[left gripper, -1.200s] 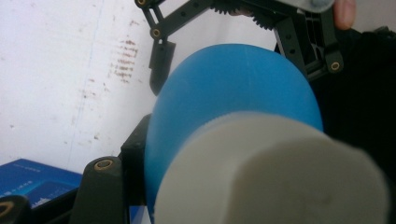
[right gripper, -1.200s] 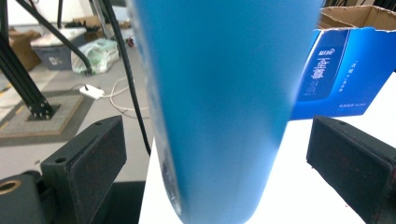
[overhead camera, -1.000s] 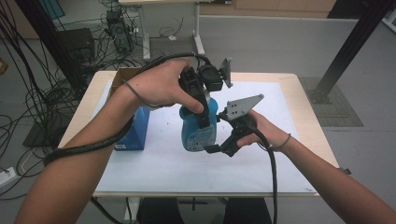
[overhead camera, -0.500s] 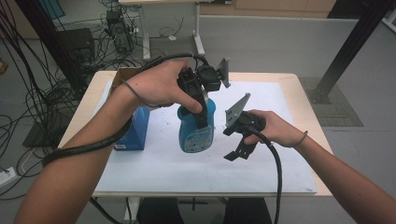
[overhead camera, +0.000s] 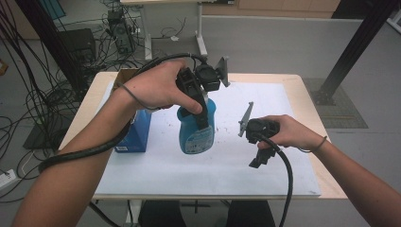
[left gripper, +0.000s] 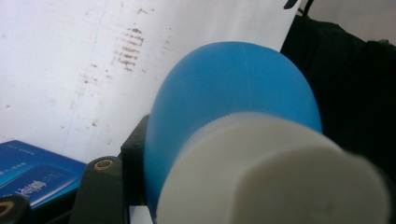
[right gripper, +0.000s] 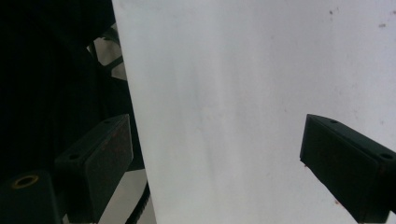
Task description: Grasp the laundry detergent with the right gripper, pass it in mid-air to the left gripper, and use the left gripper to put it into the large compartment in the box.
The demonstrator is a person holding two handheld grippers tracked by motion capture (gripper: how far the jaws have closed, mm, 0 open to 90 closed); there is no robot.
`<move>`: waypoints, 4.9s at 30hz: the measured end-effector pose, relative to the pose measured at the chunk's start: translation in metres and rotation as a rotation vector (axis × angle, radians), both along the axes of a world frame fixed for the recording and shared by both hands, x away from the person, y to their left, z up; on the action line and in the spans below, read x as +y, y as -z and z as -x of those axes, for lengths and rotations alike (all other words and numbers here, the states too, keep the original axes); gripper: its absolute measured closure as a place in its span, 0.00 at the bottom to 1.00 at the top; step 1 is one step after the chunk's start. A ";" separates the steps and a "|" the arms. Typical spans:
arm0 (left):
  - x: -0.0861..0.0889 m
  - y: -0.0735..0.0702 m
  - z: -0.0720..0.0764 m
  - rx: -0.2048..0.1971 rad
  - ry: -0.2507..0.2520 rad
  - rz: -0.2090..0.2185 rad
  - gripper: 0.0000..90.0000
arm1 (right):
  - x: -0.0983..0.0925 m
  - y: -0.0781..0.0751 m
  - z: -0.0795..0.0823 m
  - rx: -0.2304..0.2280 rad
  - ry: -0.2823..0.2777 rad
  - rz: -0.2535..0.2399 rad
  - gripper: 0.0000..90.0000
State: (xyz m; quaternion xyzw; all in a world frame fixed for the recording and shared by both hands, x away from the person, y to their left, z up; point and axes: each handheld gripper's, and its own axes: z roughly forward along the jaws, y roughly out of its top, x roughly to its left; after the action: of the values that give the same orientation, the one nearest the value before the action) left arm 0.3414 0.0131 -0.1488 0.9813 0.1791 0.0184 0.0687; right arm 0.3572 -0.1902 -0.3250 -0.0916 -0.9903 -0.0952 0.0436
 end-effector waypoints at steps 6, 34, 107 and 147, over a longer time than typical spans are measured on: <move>0.001 -0.001 -0.001 -0.007 -0.028 0.004 0.43 | -0.004 0.006 0.002 0.012 0.021 0.017 0.12; 0.002 -0.098 -0.008 -0.089 -0.258 0.031 0.43 | 0.001 0.012 0.005 0.020 0.020 -0.005 0.10; 0.194 -0.054 -0.123 -0.017 -1.112 -0.005 0.42 | 0.008 0.012 0.005 -0.011 0.021 -0.026 0.08; 0.210 0.040 -0.132 0.127 -1.140 -0.061 0.42 | 0.008 0.017 0.008 -0.011 0.017 -0.022 0.09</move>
State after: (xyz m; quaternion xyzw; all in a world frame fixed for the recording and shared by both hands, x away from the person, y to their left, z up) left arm 0.4736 0.2231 -0.1892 0.7302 0.6832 -0.0014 0.0089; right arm 0.3491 -0.1822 -0.3420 -0.0991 -0.9886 -0.1067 0.0383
